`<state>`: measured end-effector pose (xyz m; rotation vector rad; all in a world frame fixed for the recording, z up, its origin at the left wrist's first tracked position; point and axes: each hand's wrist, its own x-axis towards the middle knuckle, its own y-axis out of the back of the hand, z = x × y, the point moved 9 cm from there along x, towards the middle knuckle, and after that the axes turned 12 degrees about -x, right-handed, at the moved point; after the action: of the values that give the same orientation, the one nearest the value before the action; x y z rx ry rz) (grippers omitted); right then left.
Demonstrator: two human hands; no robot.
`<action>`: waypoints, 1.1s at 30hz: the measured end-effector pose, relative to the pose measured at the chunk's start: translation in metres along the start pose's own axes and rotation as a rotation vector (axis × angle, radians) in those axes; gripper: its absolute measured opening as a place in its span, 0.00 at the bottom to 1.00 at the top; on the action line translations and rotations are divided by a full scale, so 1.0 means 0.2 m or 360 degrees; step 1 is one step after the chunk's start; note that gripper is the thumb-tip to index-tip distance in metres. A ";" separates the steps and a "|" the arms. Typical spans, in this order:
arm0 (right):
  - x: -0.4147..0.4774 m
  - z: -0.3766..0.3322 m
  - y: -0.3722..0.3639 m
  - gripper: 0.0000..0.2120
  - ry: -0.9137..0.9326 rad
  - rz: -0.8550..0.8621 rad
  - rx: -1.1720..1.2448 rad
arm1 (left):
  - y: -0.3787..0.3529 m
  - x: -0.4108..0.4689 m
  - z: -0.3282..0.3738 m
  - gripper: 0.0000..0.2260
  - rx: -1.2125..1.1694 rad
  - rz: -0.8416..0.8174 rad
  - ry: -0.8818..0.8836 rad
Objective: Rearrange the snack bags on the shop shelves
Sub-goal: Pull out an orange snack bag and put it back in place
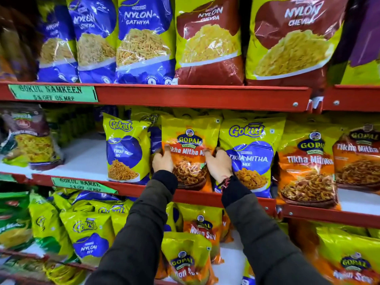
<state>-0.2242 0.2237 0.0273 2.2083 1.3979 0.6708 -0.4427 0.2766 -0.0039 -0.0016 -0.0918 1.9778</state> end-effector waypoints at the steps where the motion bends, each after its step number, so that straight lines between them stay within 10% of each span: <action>1: 0.01 0.00 0.00 0.20 -0.0003 0.0036 0.0041 | 0.00 0.02 0.00 0.24 -0.0093 -0.0032 -0.0016; 13: -0.14 0.03 0.10 0.23 0.0122 0.0140 0.1101 | 0.19 -0.22 0.26 0.13 -0.0637 0.0045 -0.0563; 33: -0.64 0.83 1.15 0.09 -0.0137 0.0593 0.1426 | -0.37 -1.33 0.15 0.23 -0.0700 -0.0110 -0.0259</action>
<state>-0.0101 -0.0013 0.0128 3.1882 1.4119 0.0109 -0.2709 0.0605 0.0195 -0.1217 -0.6222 1.8506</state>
